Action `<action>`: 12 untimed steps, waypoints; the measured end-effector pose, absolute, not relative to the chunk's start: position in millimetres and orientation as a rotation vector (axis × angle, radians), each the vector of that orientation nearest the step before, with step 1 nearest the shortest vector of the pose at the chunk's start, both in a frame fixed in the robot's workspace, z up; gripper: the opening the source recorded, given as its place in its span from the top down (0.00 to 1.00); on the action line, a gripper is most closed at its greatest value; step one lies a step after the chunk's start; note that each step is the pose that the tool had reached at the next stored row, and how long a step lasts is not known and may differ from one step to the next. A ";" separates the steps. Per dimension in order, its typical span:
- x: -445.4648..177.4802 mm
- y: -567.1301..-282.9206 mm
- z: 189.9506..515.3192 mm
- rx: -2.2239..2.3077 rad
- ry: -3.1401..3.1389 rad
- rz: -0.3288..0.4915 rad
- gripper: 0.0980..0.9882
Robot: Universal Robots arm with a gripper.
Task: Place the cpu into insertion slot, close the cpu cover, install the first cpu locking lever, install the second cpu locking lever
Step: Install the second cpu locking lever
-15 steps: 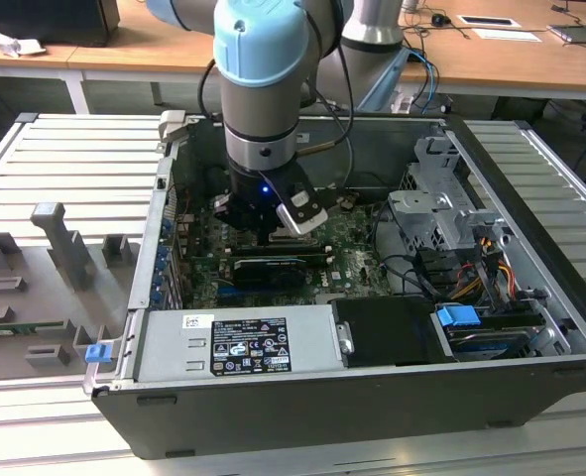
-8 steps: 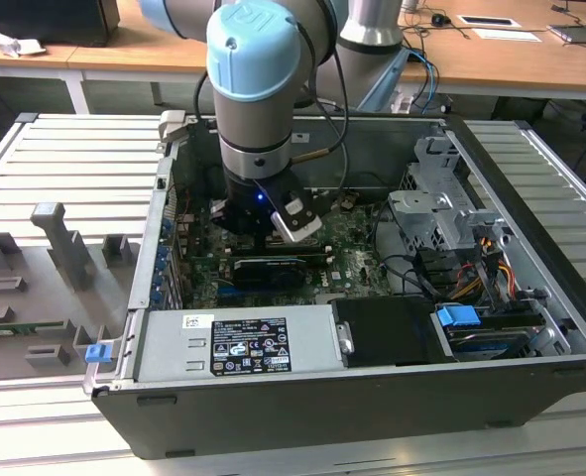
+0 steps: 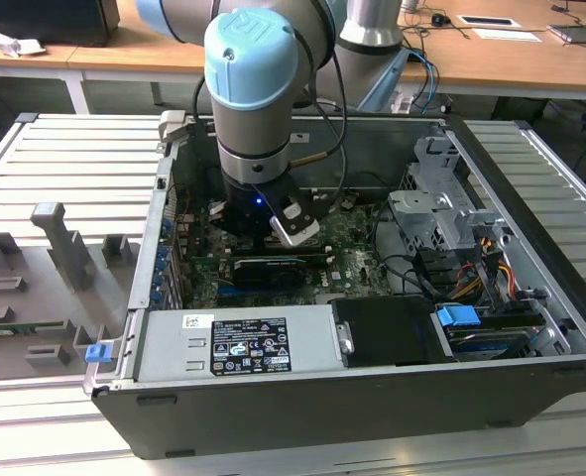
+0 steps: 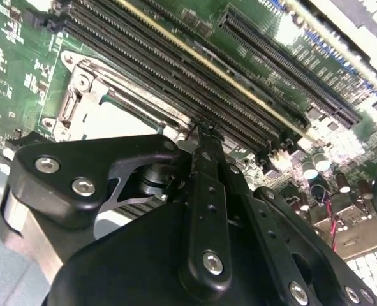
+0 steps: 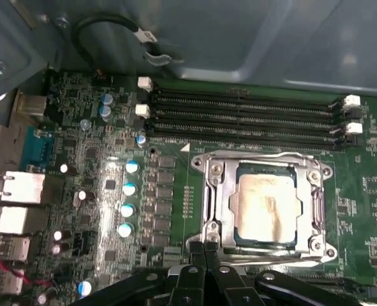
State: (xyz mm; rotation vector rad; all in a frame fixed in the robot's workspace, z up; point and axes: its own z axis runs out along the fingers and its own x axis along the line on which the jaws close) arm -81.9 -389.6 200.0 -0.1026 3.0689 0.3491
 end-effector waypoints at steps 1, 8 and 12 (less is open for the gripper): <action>-82.8 -390.4 199.2 -0.102 3.066 0.366 0.99; -87.6 -392.1 195.6 -0.102 3.058 0.397 0.99; -87.7 -392.0 199.7 -0.102 3.058 0.397 0.99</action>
